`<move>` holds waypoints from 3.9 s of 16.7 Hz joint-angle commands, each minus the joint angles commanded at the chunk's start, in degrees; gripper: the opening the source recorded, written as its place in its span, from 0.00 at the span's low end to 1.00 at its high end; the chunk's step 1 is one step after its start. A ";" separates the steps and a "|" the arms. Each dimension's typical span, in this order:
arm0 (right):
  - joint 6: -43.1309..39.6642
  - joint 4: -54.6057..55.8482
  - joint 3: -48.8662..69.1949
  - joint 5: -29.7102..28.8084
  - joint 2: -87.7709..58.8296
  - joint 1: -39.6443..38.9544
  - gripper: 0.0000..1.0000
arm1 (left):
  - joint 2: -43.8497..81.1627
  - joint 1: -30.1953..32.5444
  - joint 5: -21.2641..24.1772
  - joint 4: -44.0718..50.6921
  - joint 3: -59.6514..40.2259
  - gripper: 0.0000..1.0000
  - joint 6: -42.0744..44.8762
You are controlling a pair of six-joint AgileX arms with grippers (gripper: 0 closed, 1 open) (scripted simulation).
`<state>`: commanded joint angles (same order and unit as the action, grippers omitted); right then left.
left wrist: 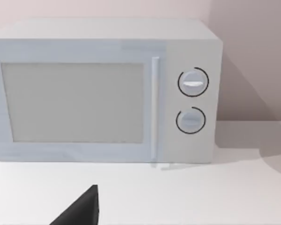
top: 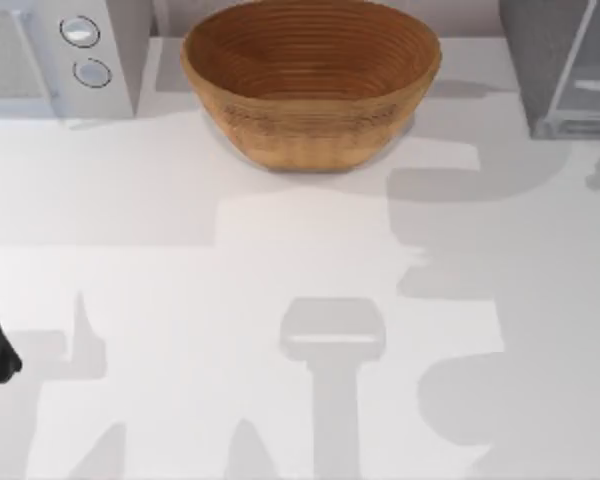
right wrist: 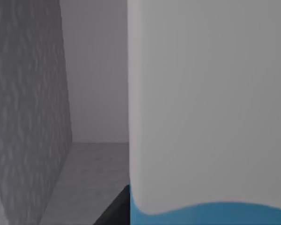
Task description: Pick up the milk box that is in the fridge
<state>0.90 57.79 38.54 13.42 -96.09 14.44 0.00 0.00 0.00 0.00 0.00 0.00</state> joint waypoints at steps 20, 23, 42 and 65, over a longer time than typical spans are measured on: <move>-0.78 -56.44 -37.79 -13.00 93.88 -14.00 0.00 | 0.00 0.00 0.00 0.00 0.00 1.00 0.00; -0.89 -57.79 -38.55 -13.42 96.09 -14.44 0.00 | 0.00 0.00 0.00 0.00 0.00 1.00 0.00; -0.35 -14.22 -26.47 -15.41 39.44 -39.62 0.00 | 0.00 0.00 0.00 0.00 0.00 1.00 0.00; -0.21 23.78 -12.61 -16.91 -11.14 -60.49 0.00 | 0.00 0.00 0.00 0.00 0.00 1.00 0.00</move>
<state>0.68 81.56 25.94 -3.48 -107.23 -46.06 0.00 0.00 0.00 0.00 0.00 0.00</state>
